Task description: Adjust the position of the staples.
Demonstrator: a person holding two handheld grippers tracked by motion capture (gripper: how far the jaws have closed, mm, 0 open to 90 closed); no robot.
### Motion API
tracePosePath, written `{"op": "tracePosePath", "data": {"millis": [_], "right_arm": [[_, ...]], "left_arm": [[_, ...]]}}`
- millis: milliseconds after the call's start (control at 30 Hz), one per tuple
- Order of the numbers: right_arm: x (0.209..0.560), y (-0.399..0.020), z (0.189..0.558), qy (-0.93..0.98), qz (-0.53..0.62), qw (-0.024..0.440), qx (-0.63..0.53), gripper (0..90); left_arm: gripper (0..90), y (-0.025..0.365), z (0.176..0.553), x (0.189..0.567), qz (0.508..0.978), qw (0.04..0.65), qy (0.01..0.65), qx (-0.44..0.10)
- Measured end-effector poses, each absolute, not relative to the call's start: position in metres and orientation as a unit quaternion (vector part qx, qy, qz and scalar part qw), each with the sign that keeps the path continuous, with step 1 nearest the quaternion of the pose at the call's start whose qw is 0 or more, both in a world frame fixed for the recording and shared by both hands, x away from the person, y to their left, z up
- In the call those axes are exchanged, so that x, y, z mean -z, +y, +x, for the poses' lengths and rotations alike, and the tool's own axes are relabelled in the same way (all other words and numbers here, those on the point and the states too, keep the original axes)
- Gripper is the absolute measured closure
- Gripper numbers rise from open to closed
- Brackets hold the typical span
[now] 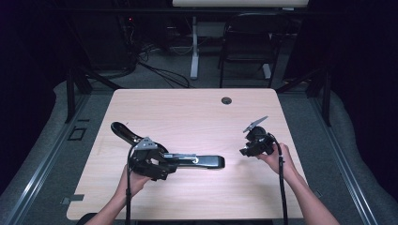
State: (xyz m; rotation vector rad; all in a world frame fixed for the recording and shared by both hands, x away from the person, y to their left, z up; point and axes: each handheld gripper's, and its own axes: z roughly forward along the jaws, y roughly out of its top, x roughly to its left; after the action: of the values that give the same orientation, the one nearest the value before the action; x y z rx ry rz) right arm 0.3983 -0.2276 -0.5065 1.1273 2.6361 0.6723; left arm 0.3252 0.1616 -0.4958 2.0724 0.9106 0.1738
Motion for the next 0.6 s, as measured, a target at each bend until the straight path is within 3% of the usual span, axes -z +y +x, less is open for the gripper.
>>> {"op": "tracePosePath", "data": {"millis": [600], "right_arm": [[0.531, -0.210, 0.384, 0.933, 0.305, 0.074, -0.177, 57.0]], "left_arm": [[0.0, 0.160, 0.326, 0.497, 0.829, 0.421, 0.361, -0.067]]}}
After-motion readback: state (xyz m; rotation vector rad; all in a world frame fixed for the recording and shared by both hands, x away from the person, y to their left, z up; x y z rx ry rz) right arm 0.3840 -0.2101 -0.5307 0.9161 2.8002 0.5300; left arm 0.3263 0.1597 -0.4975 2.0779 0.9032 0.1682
